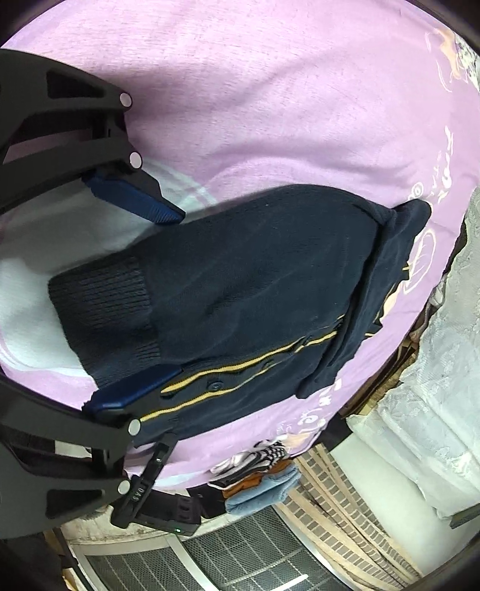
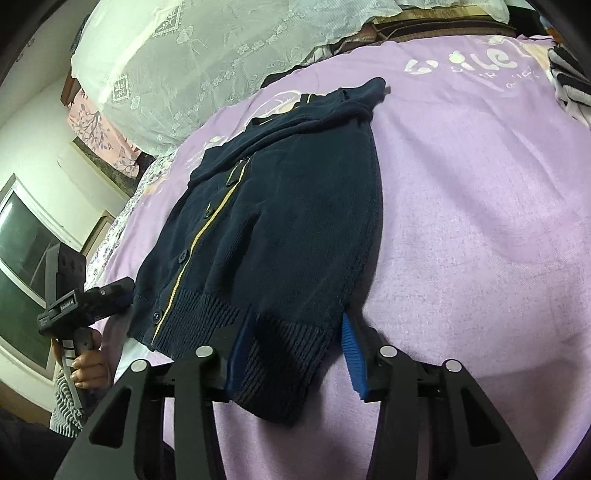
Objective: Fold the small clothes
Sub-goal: 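Grasp the ribbed hem with both grippers and lift it toward the collar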
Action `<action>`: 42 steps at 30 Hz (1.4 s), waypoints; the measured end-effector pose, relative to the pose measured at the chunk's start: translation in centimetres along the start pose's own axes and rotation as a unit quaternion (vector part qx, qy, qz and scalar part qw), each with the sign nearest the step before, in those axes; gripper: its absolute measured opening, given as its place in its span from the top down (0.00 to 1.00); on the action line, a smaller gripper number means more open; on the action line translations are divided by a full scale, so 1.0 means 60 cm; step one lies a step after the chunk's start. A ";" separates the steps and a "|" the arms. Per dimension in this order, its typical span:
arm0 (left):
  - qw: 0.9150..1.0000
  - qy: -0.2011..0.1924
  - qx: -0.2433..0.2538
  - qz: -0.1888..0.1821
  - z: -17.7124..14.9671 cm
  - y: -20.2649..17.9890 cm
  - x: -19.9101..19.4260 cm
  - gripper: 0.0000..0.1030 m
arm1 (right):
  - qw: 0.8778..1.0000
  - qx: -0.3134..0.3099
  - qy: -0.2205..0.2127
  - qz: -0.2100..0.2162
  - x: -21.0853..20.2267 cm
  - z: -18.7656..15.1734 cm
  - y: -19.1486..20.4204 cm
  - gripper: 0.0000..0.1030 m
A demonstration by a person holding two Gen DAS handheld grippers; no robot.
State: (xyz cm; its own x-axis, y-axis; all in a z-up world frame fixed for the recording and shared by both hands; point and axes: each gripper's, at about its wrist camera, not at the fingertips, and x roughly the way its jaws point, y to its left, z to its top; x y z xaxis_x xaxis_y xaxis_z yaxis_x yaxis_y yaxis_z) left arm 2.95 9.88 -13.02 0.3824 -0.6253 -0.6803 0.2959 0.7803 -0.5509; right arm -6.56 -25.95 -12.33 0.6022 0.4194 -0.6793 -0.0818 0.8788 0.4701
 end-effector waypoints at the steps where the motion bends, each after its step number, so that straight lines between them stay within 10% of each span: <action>1: 1.000 0.001 0.001 -0.002 -0.001 0.000 -0.001 0.27 | 1.000 0.002 0.000 0.003 -0.001 -0.001 -0.002 0.58; 9: 1.000 -0.003 -0.005 0.000 0.012 -0.004 0.020 0.29 | 1.000 0.014 -0.006 0.018 0.023 0.010 0.004 0.61; 14: 1.000 -0.013 -0.015 0.011 0.010 0.014 0.002 0.77 | 0.999 0.036 -0.012 0.024 0.013 0.009 -0.012 0.89; 18: 1.000 -0.015 -0.017 0.001 0.016 0.019 -0.003 0.88 | 0.999 0.028 -0.020 0.024 0.005 0.015 -0.003 0.90; 28: 1.000 0.013 0.010 0.017 0.005 -0.002 0.026 0.75 | 0.999 0.035 0.005 0.028 0.022 0.009 -0.013 0.88; 32: 1.000 0.007 0.012 0.015 0.016 -0.006 0.022 0.94 | 0.999 0.038 0.001 0.028 0.022 0.013 -0.012 0.90; 42: 0.995 -0.064 0.074 0.026 0.089 -0.067 -0.022 0.94 | 0.997 0.002 -0.057 0.051 -0.012 0.093 0.027 0.91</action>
State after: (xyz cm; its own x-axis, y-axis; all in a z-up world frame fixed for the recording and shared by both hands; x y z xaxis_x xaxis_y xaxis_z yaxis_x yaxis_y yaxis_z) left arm 5.94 7.60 -7.33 0.5067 -0.5843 -0.6339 0.3941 0.8109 -0.4325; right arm -2.70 -26.07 -7.95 0.6775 0.4781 -0.5589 -0.1447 0.8317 0.5360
